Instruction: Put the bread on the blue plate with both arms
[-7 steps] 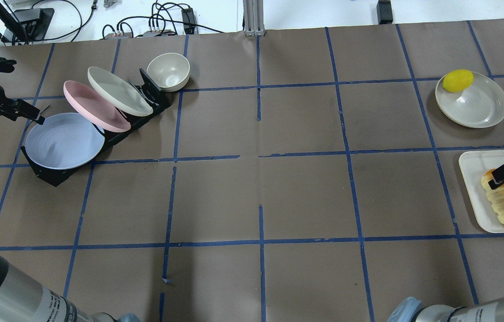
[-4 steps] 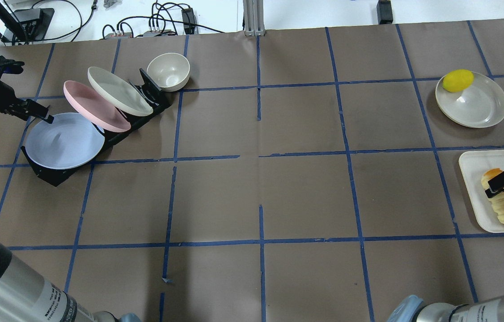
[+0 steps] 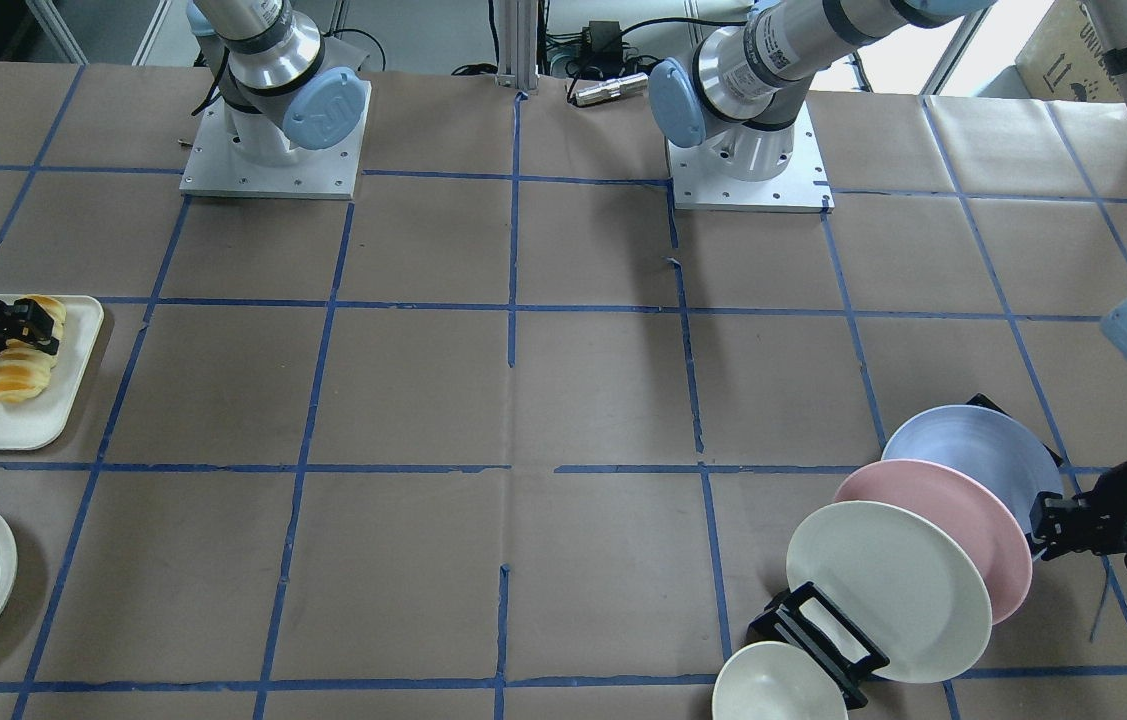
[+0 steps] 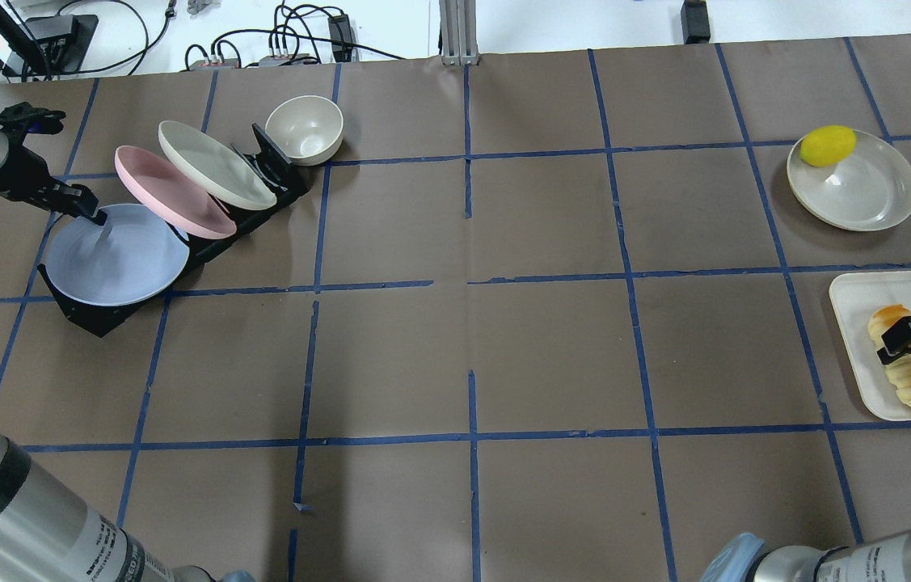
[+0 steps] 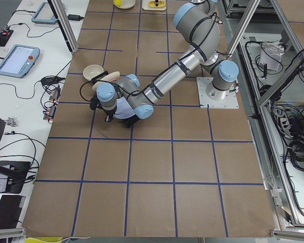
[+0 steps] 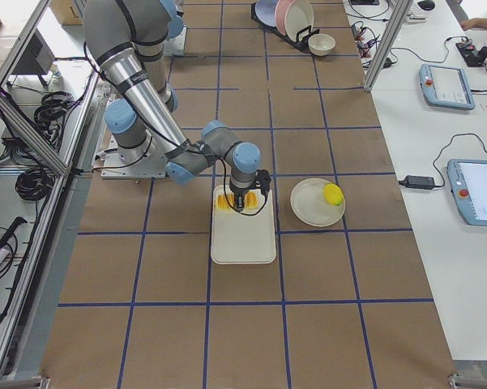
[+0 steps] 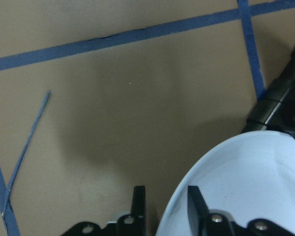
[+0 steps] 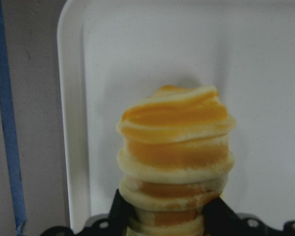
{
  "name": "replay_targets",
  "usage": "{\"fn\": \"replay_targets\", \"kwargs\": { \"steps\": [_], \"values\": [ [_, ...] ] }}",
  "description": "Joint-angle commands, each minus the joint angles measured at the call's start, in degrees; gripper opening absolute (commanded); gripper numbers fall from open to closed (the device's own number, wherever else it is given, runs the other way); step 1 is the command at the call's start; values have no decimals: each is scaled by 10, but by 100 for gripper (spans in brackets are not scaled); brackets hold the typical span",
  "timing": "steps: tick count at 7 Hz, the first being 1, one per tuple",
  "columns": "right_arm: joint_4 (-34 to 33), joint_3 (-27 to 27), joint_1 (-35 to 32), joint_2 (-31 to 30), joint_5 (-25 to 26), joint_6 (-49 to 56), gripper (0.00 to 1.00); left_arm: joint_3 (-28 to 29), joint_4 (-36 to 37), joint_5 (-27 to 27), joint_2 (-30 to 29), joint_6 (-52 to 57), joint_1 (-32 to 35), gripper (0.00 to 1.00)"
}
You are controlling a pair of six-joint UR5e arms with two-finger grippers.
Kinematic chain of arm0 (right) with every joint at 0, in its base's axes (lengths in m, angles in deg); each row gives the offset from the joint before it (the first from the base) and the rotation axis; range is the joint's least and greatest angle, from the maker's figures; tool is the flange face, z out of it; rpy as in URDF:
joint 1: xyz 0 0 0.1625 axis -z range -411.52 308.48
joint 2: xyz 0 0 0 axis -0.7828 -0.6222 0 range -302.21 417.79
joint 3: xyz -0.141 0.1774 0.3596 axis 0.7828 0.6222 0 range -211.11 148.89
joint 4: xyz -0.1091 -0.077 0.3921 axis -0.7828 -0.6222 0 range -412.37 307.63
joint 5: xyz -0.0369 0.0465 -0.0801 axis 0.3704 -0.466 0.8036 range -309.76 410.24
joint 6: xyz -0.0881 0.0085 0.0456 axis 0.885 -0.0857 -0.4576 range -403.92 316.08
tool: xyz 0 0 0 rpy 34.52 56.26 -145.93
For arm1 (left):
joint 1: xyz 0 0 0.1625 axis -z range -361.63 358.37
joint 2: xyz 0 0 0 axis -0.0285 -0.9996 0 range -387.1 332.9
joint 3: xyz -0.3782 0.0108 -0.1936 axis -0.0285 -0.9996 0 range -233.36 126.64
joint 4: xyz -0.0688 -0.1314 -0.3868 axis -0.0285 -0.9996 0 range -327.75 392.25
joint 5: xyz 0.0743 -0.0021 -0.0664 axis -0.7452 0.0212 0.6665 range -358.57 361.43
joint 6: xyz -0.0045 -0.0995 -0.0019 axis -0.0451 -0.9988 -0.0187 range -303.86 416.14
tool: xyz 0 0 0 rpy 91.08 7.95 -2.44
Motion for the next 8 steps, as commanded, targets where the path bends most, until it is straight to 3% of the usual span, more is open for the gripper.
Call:
{"fn": "replay_targets", "kwargs": {
  "steps": [1,3,4,6,8],
  "values": [
    [-5,1,0,1,2,0,2,8,-5,-3,16,-5,4,13],
    [5,27,-10,-20,16,-3,2,8,-36,-17,58,-5,4,10],
    [42,58,-36,-47,16,-8,4,8,-62,-21,86,-5,4,9],
    [196,172,-107,-101,20,-23,4,5,-138,-41,155,-5,4,9],
    [296,217,-180,-160,23,-103,4,-27,-231,-40,268,-35,12,9]
  ]
}}
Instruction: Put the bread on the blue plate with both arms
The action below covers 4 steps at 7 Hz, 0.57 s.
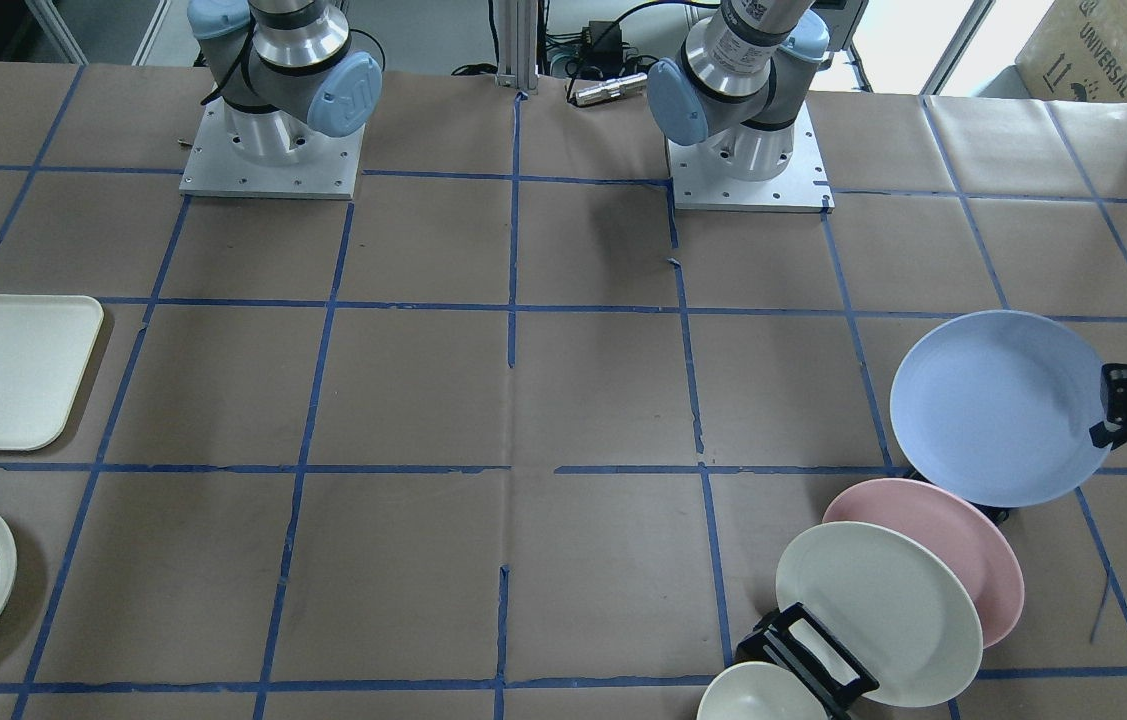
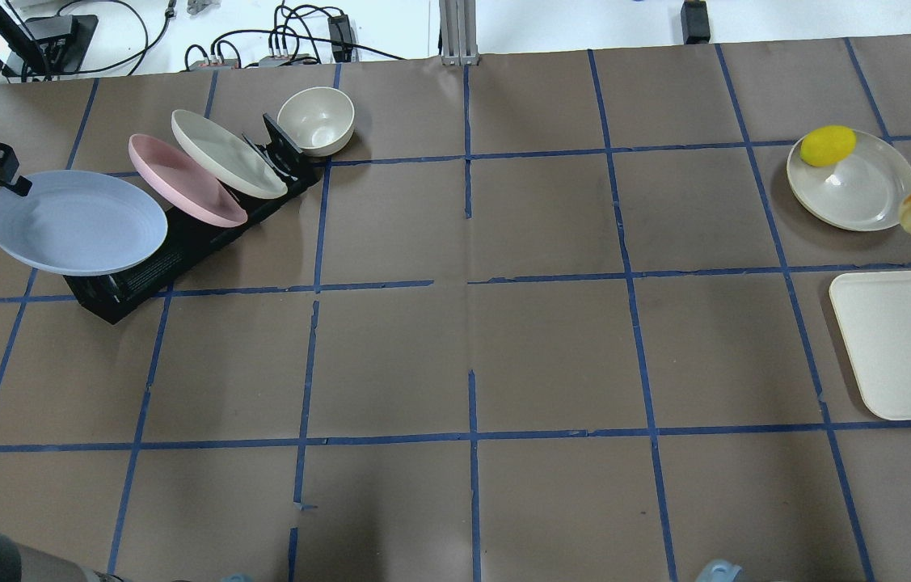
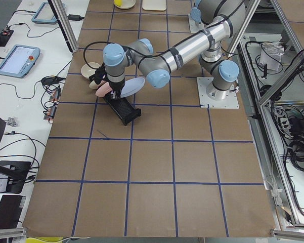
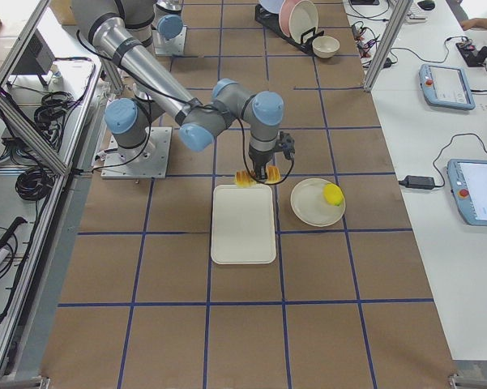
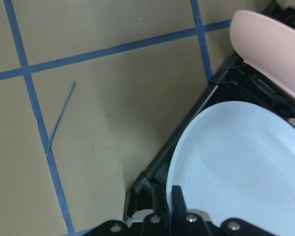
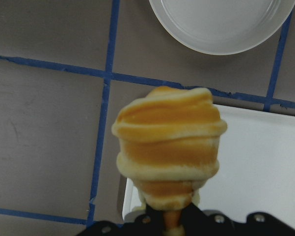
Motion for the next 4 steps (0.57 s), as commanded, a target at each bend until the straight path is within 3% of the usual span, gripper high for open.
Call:
{"fn": "replay_targets", "kwargs": {
  "steps": [1,4],
  "values": [
    [94,36,-102,-71,15,-92,4,-47,-61,-3,113,-45,30,9],
    [120,54,-276,-90,16,-268,4,-116,-61,-2,186,-232,115,6]
  ]
}}
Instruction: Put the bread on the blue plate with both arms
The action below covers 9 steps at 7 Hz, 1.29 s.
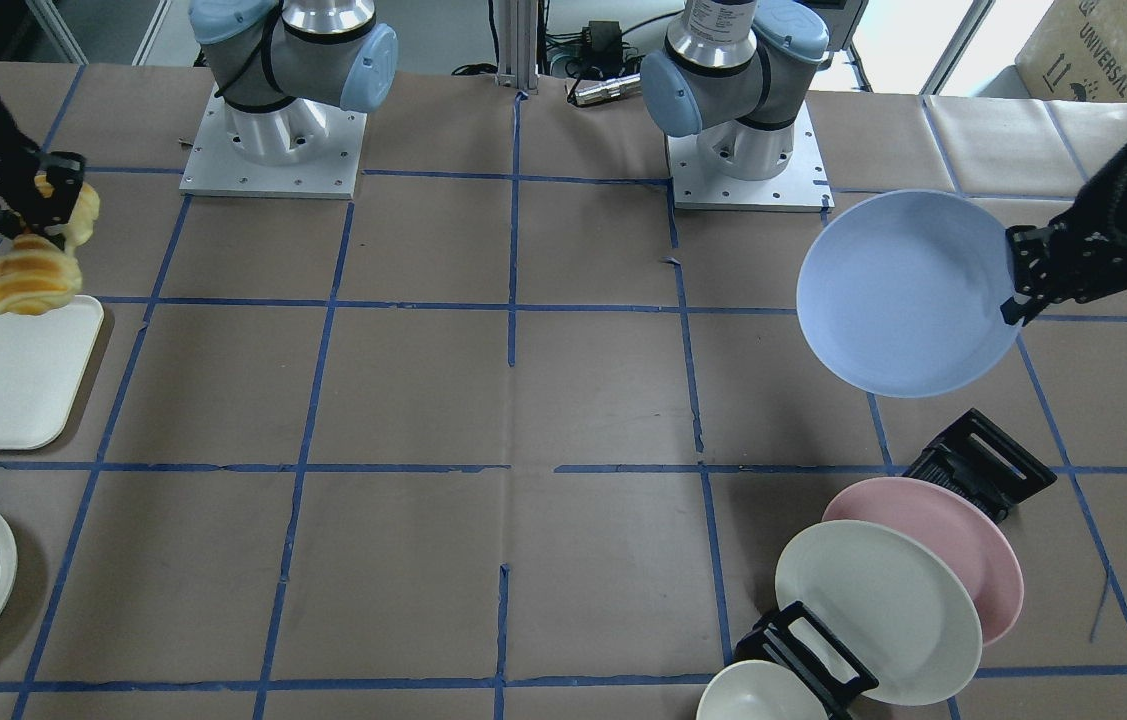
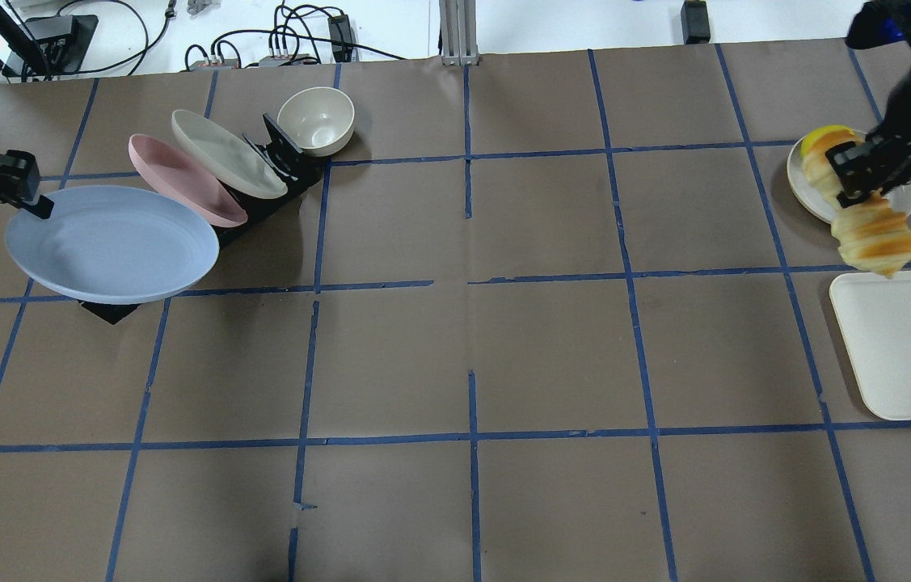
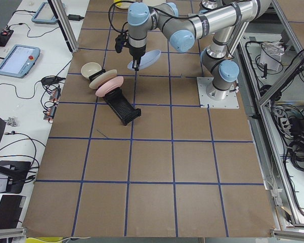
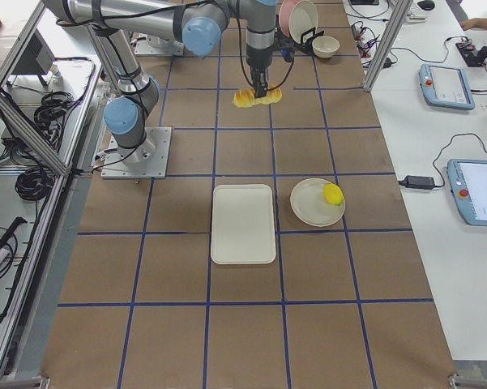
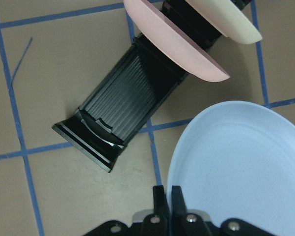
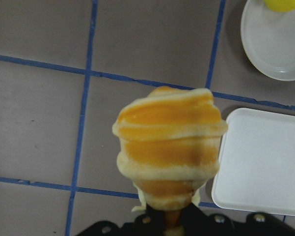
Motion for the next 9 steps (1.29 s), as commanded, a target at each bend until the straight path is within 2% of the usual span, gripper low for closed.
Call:
{"fn": "replay_targets", "kwargs": {
  "steps": [1,3,4,5,8,9],
  "values": [
    [4,1,-70,-1,2,-66,4,-20,-7,2,29,-156,91,5],
    [8,-1,-74,0,-9,-98,4,-27,-8,4,18,-310,202,5],
    [31,-4,-74,-1,-37,-152,4,-43,5,6,12,-373,249,5],
    [40,-4,-75,-1,-52,-171,4,-62,55,9,9,-401,280,5],
    [40,-5,-75,-1,-45,-171,4,-166,240,11,10,-507,334,6],
    [40,-5,-75,0,-45,-171,4,-183,277,11,8,-529,342,6]
  ]
}}
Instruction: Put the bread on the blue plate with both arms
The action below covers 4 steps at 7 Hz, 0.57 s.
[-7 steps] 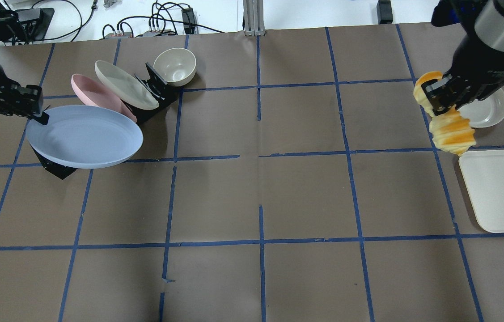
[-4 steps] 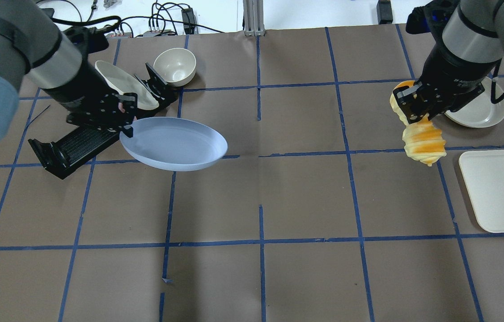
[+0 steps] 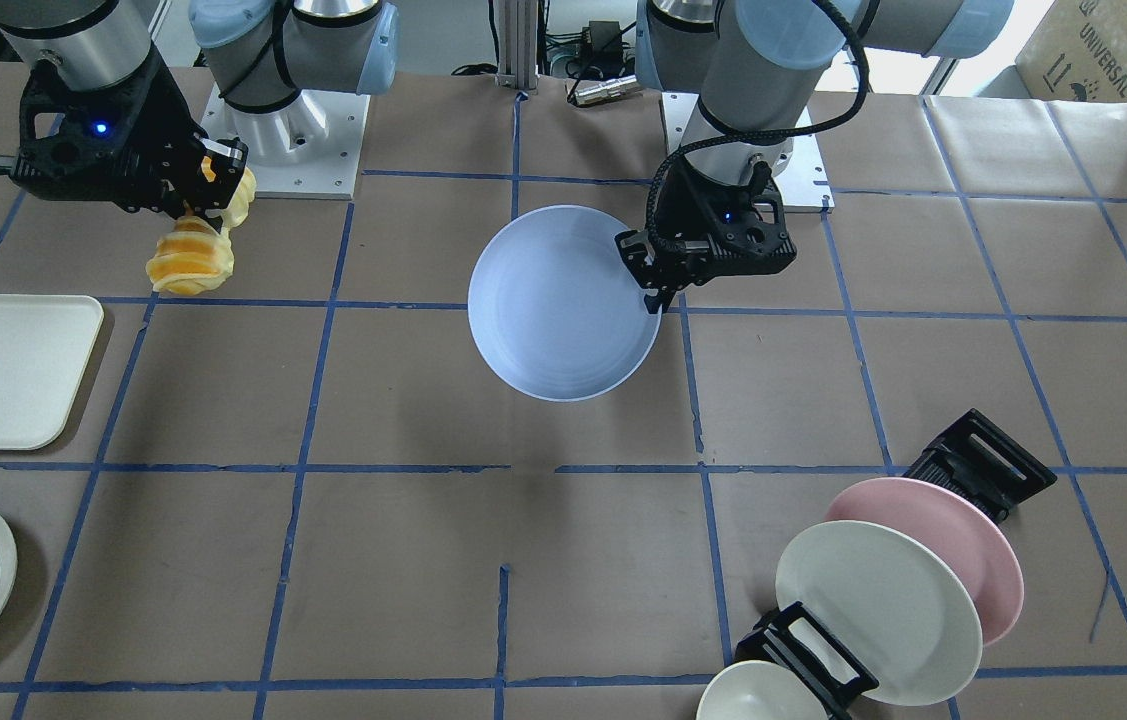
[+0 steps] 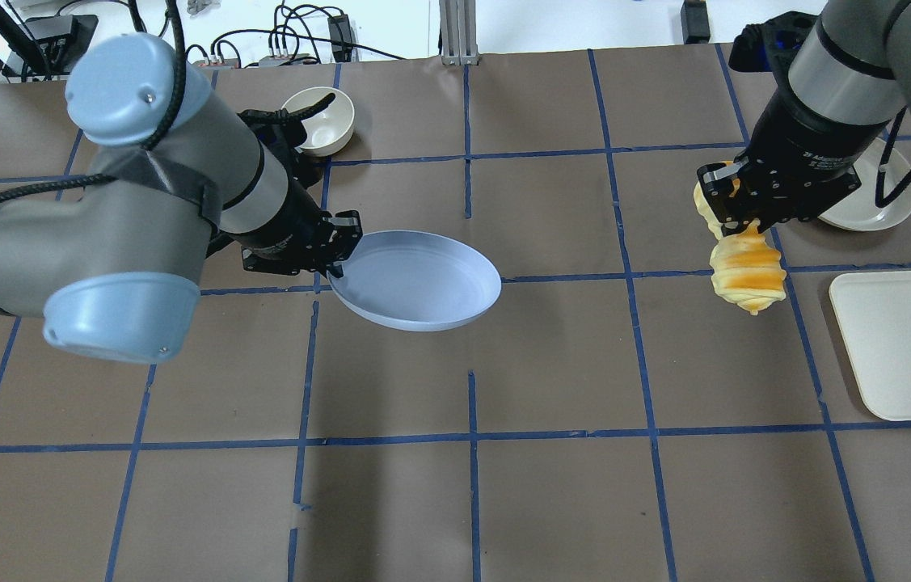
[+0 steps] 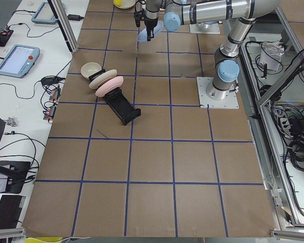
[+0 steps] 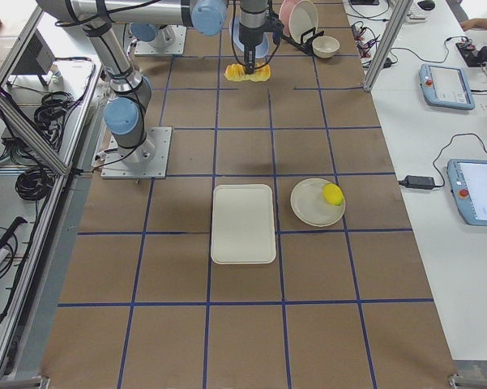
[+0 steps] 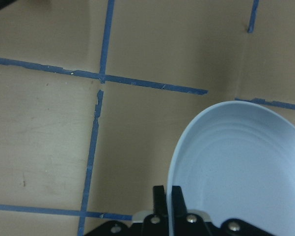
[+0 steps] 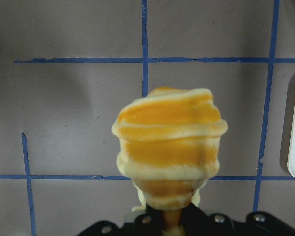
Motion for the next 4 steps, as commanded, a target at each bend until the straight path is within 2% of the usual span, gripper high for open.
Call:
{"fn": "replay_targets", "kwargs": {
  "steps": [1,2,4],
  "values": [
    [0,0,0,0,0,0,4,-30,66,2,-7,-51,17,6],
    [0,-1,-1,-1,-1,0,4,-24,77,18,-19,-70,20,7],
    [-8,-12,-1,-1,-2,7,4,-26,127,34,-38,-73,23,100]
  ]
}}
